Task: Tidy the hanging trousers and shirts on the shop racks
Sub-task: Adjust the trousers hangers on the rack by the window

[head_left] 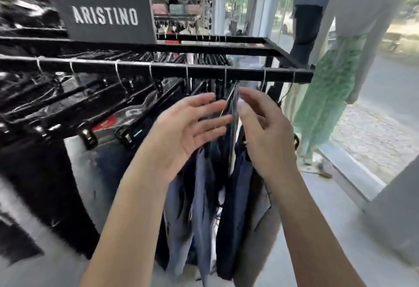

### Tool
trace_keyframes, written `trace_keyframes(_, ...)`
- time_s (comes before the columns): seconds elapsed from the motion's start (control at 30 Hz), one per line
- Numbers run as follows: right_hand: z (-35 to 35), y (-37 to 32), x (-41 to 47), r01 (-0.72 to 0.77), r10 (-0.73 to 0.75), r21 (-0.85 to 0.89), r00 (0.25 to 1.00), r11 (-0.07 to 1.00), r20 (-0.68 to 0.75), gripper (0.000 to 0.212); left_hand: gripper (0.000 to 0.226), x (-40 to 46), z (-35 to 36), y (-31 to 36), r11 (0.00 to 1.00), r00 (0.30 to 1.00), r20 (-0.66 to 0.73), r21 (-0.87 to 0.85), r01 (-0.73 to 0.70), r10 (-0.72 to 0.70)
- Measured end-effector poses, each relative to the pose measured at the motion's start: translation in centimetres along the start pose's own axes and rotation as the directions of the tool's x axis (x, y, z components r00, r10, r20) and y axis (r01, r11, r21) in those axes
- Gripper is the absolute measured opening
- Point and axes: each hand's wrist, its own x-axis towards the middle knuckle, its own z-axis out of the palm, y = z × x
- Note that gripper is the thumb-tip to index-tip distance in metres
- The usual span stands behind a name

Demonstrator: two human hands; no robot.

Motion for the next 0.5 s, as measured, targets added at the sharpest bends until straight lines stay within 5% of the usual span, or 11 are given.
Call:
trace_keyframes(0.1,4.0,-0.7,-1.8,0.149,-0.135,-0.048,0.967,0.988,0.217,0.034,0.023,-2.0,-4.6,2.8,0.949,0.919,-0.302,0.262,-0.175,0.253)
trace_keyframes(0.17,5.5,-0.5,-2.3,0.205,-0.17,-0.097,0.943,0.974,0.286,0.037,0.025,-3.0,-7.7,3.5,0.819,0.784,-0.424,0.545,-0.179,0.454)
trace_keyframes(0.23,6.4,0.1,-2.2,0.225,-0.17,-0.163,0.94,0.961,0.295,0.039,0.023,-3.3,-11.5,3.4,0.581,0.663,-0.409,0.813,-0.048,0.627)
trace_keyframes(0.3,7.0,1.0,-2.0,0.24,-0.17,-0.242,0.946,0.94,0.277,0.04,0.026,-3.1,-14.7,3.1,0.399,0.637,-0.384,0.908,0.128,0.669)
trace_keyframes(0.4,7.8,2.0,-2.1,0.203,-0.121,-0.366,0.965,0.908,0.234,0.042,0.049,-2.7,-17.4,2.0,0.538,0.69,-0.52,0.814,0.22,0.504)
trace_keyframes(0.5,8.1,3.1,-2.7,0.121,-0.029,-0.482,0.98,0.868,0.195,0.038,0.065,-2.4,-17.9,0.3,0.638,0.792,-0.478,0.755,0.15,0.38)
